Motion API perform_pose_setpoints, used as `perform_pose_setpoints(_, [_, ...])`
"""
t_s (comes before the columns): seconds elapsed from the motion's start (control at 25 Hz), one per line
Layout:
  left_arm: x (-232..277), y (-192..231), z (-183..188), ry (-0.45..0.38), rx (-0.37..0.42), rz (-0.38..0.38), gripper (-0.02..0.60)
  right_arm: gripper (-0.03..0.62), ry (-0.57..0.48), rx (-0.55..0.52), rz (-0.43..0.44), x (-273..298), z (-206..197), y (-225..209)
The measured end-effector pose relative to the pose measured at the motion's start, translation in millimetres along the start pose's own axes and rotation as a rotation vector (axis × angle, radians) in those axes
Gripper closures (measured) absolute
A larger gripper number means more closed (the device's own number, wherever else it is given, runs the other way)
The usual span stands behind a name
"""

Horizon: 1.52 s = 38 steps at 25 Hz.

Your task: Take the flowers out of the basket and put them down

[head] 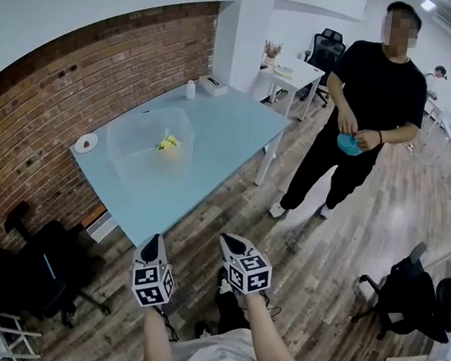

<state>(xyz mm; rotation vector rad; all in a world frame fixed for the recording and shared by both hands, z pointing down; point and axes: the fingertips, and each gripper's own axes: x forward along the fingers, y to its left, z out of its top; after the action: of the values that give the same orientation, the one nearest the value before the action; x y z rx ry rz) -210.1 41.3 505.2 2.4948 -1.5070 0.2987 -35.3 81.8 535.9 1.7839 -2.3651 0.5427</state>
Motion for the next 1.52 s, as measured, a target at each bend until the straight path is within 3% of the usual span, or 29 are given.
perform_pose_setpoints(0.24, [26.8, 7.6, 7.4, 0.015, 0.021, 0.007, 0.569, 0.603, 0.002, 0.026, 0.006, 21.8, 0.9, -12.9])
perform_pose_setpoints(0.6, [61.4, -2.9, 39.0, -0.026, 0.054, 0.008, 0.569, 0.603, -0.049, 0.018, 0.009, 40.7, 38.9, -53.7])
perform_pose_setpoints(0.76, [83.8, -7.1, 38.8, 0.004, 0.072, 0.009, 0.569, 0.603, -0.052, 0.028, 0.008, 51.8, 45.8, -71.0])
perform_pose_setpoints(1.04, [115.4, 24.3, 49.1, 0.026, 0.06, 0.037, 0.569, 0.603, -0.028, 0.029, 0.036, 101.8, 58.2, -67.7])
perform_pose_setpoints(1.52, [191.6, 48.5, 68.9, 0.08, 0.069, 0.062, 0.569, 0.603, -0.017, 0.056, 0.051, 173.3, 86.3, -107.3])
